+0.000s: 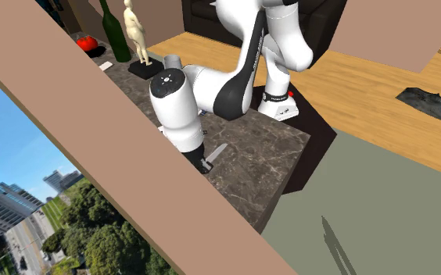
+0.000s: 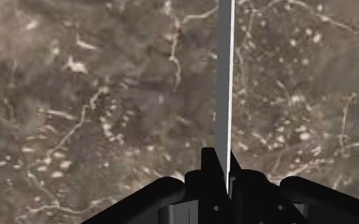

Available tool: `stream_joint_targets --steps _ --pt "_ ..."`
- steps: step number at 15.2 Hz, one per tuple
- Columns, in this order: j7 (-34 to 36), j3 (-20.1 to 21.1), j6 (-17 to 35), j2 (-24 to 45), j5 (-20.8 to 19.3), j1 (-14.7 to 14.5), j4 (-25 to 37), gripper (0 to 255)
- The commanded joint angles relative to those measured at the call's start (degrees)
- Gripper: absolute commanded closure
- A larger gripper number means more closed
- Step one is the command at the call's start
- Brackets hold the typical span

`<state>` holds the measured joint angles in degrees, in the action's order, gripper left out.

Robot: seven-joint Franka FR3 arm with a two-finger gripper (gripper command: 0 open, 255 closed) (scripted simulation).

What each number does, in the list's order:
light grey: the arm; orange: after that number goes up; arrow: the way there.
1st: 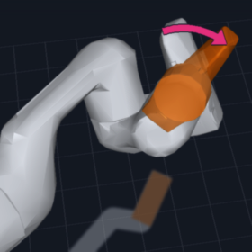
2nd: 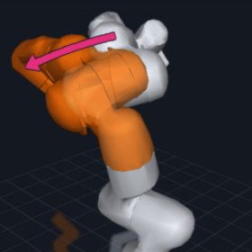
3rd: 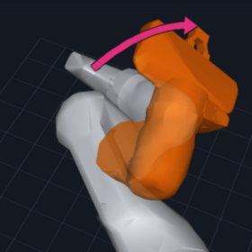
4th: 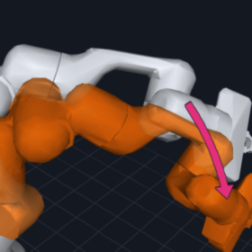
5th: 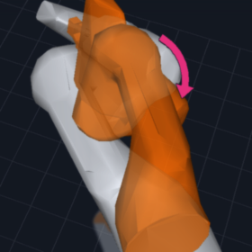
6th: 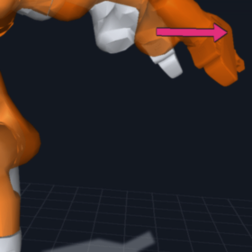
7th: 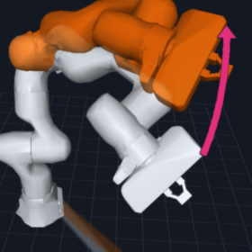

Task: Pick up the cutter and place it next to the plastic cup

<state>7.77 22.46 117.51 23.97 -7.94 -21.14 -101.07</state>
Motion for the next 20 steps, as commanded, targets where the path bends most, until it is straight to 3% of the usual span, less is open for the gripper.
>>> stream_joint_targets --steps 1,20 --pt "-0.09 0.13 -1.08 -0.49 0.23 0.03 0.61 255" --pt "-1.21 1.1 -13.83 -5.23 2.42 0.41 8.99 255"
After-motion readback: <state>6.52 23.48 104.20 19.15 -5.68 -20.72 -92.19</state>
